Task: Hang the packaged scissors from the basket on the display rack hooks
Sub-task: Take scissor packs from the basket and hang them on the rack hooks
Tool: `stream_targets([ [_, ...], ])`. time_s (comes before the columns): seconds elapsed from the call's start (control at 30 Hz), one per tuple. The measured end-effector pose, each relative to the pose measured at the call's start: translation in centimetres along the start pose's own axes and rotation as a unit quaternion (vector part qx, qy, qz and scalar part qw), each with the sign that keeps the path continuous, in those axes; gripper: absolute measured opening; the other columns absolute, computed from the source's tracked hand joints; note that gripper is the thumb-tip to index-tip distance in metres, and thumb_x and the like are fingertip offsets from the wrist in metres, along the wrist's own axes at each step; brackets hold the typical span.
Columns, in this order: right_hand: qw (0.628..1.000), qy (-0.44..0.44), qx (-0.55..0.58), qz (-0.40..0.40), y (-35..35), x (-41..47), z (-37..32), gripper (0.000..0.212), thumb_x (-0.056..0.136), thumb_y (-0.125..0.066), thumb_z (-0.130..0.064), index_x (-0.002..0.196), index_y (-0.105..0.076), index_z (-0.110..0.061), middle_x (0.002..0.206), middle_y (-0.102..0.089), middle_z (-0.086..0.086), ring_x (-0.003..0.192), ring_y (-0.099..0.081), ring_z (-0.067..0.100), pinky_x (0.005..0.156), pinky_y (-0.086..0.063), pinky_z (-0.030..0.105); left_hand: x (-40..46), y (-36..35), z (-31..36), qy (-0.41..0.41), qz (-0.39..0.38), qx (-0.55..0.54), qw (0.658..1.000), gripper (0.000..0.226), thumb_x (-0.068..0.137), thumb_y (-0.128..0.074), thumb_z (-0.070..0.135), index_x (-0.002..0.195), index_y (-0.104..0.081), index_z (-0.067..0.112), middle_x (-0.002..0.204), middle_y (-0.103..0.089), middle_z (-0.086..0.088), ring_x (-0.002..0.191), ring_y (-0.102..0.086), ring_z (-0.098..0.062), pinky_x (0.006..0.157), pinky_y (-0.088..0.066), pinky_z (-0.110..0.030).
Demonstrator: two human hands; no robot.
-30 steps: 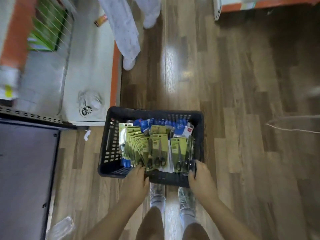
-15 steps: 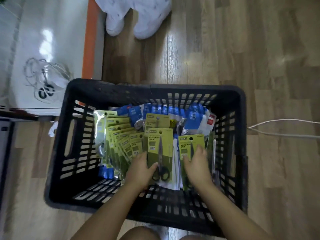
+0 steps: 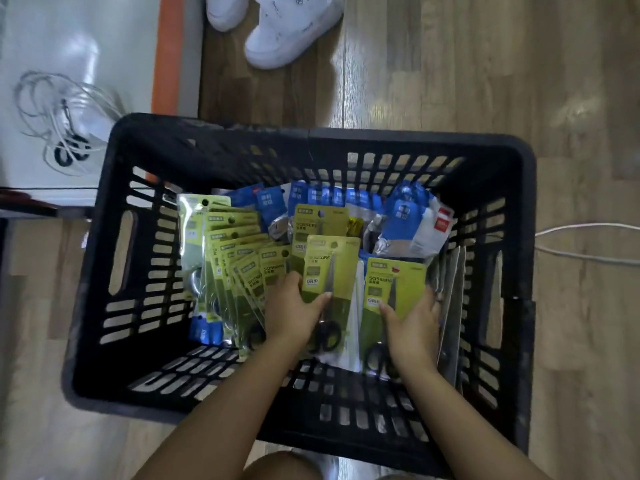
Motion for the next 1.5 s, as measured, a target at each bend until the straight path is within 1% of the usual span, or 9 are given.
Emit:
stream_targets([
  [0.17,0.996,0.003,0.064,-0.066,0.3,-1.1,-0.1,0.021,0.097,-0.049,-0.015,0.111,-0.048,-0.001,0.095,-0.057,0.011,0.094,-0.057,0.033,0.074,-0.043,0.037,-2.2,-0.5,0.6,0.025,-0.058,-0.111,0.992,0.021,0.096,-0.050,0.020,0.110,-0.052,0.005,0.103,-0.058,-0.007,0.096,-0.054,-0.023,0.074,-0.040,-0.027],
  [0.47,0.977,-0.003,0.164,-0.134,5.2,-4.7,-5.7,0.023,0.094,-0.054,-0.021,0.077,-0.059,-0.007,0.069,-0.055,0.008,0.067,-0.048,0.018,0.063,-0.037,0.030,-6.0,4.9,3.1,0.104,-0.058,-0.221,0.968,0.012,0.098,-0.045,0.016,0.087,-0.049,0.012,0.080,-0.051,-0.004,0.067,-0.044,-0.012,0.059,-0.033,-0.025],
  [0.6,0.966,-0.004,0.220,-0.139,9.9,-8.4,-10.6,0.031,0.097,-0.050,-0.021,0.115,-0.062,0.001,0.112,-0.064,0.013,0.105,-0.057,0.027,0.086,-0.043,0.035,-9.0,11.9,4.8,0.128,-0.033,-0.266,0.955,0.016,0.097,-0.047,0.023,0.102,-0.055,0.011,0.093,-0.058,-0.004,0.087,-0.054,-0.020,0.075,-0.040,-0.030],
  [0.77,0.948,-0.003,0.260,-0.182,16.1,-14.8,-19.8,0.048,0.100,-0.041,-0.033,0.142,-0.038,-0.011,0.149,-0.035,0.004,0.136,-0.033,0.027,0.108,-0.027,0.039,-14.8,23.7,8.6,0.124,0.021,-0.325,0.937,0.017,0.095,-0.053,0.025,0.093,-0.062,0.011,0.097,-0.063,-0.009,0.092,-0.059,-0.026,0.082,-0.045,-0.035],
  [0.87,0.936,0.057,0.274,-0.215,20.5,-20.4,-27.6,0.042,0.099,-0.044,-0.033,0.135,-0.047,-0.012,0.144,-0.042,0.004,0.130,-0.040,0.025,0.107,-0.030,0.039,-19.7,32.2,11.5,0.124,0.069,-0.383,0.913,0.018,0.096,-0.052,0.020,0.081,-0.058,0.013,0.088,-0.059,-0.010,0.086,-0.057,-0.026,0.075,-0.042,-0.033],
  [1.03,0.891,0.187,0.289,-0.294,28.5,-33.2,-41.8,0.014,0.079,-0.069,-0.019,0.067,-0.065,-0.013,0.078,-0.062,0.007,0.082,-0.058,0.018,0.080,-0.039,0.027,-30.0,47.6,16.2,0.093,0.169,-0.457,0.868,0.024,0.095,-0.054,0.026,0.072,-0.048,0.019,0.080,-0.057,-0.005,0.072,-0.053,-0.020,0.077,-0.044,-0.030],
  [1.2,0.847,0.371,0.244,-0.292,36.6,-48.0,-51.7,0.026,0.098,-0.049,-0.020,0.118,-0.053,-0.004,0.107,-0.050,-0.001,0.105,-0.041,0.012,0.090,-0.032,0.015,-42.2,61.2,17.1,0.025,0.310,-0.474,0.824,0.025,0.093,-0.057,0.030,0.100,-0.058,0.007,0.099,-0.062,-0.009,0.090,-0.058,-0.022,0.075,-0.047,-0.029],
  [1.3,0.811,0.440,0.236,-0.304,39.3,-56.5,-55.3,0.028,0.097,-0.050,-0.024,0.120,-0.058,-0.009,0.117,-0.060,0.008,0.110,-0.049,0.019,0.086,-0.031,0.018,-49.1,67.0,15.2,-0.014,0.383,-0.493,0.781,0.027,0.081,-0.065,0.036,0.094,-0.061,0.012,0.103,-0.067,-0.014,0.097,-0.063,-0.029,0.093,-0.050,-0.045],
  [1.5,0.740,0.553,0.170,-0.344,40.4,-71.5,-57.1,0.032,0.098,-0.045,-0.032,0.121,-0.056,-0.014,0.106,-0.053,-0.001,0.095,-0.046,0.017,0.084,-0.034,0.026,-62.9,72.3,10.1,-0.026,0.483,-0.509,0.712,0.014,0.092,-0.058,0.029,0.085,-0.060,0.017,0.101,-0.068,-0.011,0.094,-0.065,-0.030,0.090,-0.052,-0.045],
])
Point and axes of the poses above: each hand's wrist, its own x-axis towards the middle knuckle, its own y-axis out of the back of the hand, z = x × y, the point moved 8 cm from there along x, towards the middle knuckle
